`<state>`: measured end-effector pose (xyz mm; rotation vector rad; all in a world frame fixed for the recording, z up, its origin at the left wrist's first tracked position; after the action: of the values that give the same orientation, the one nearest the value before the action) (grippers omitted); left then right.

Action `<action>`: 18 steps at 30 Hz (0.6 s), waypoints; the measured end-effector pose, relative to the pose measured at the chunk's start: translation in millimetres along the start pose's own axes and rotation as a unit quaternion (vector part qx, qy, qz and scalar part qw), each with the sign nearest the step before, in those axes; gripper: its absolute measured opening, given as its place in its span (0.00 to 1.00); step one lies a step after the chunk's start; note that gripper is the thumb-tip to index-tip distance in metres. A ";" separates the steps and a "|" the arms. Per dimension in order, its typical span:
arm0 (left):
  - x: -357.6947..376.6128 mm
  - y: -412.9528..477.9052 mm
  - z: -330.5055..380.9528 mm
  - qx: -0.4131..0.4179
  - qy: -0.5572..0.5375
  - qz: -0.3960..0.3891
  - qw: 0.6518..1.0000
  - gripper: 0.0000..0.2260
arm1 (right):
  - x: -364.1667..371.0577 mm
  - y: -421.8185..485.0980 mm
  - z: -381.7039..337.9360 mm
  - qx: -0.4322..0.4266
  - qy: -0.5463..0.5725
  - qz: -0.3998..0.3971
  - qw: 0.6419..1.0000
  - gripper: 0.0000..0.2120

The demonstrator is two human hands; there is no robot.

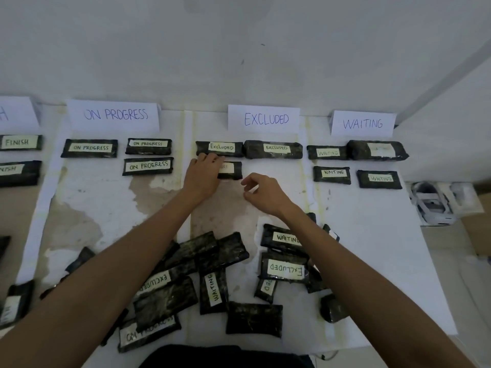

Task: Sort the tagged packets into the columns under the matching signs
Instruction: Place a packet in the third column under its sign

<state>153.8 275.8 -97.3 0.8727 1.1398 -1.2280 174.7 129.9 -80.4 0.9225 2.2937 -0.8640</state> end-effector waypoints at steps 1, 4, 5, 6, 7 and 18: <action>-3.6 -4.2 1.6 0.002 0.003 0.007 1.000 0.25 | -0.4 -5.2 -4.3 -0.007 -0.003 -0.005 1.000 0.11; -14.6 -26.2 12.4 0.013 0.000 0.018 1.000 0.25 | 10.9 -28.2 -15.5 -0.022 -0.031 -0.048 0.998 0.14; -16.7 -36.9 15.9 0.011 -0.011 0.013 1.000 0.25 | 19.6 -38.0 -18.2 -0.029 -0.038 -0.076 0.996 0.15; -17.6 -49.2 19.3 0.006 -0.026 0.003 1.000 0.24 | 30.2 -48.3 -20.1 -0.039 -0.046 -0.108 0.992 0.18; -16.6 -63.1 22.2 0.002 -0.043 -0.012 0.999 0.24 | 42.0 -58.7 -21.5 -0.053 -0.068 -0.139 0.987 0.20; 9.2 -191.5 19.9 -0.036 -0.207 -0.082 0.974 0.16 | 88.3 -92.5 -25.6 -0.165 -0.329 -0.125 0.922 0.17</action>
<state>-31.2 222.9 -86.8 0.4421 0.9217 -1.4161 44.5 132.3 -87.5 0.1455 1.8835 -0.7114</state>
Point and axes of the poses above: each hand's wrist, its own y-axis towards the middle knuckle, its own x-axis out of the palm, z = x × y, the point moved 9 cm from there along y, towards the middle knuckle, and after that the axes turned 2 degrees about x, right-handed, at the moved point
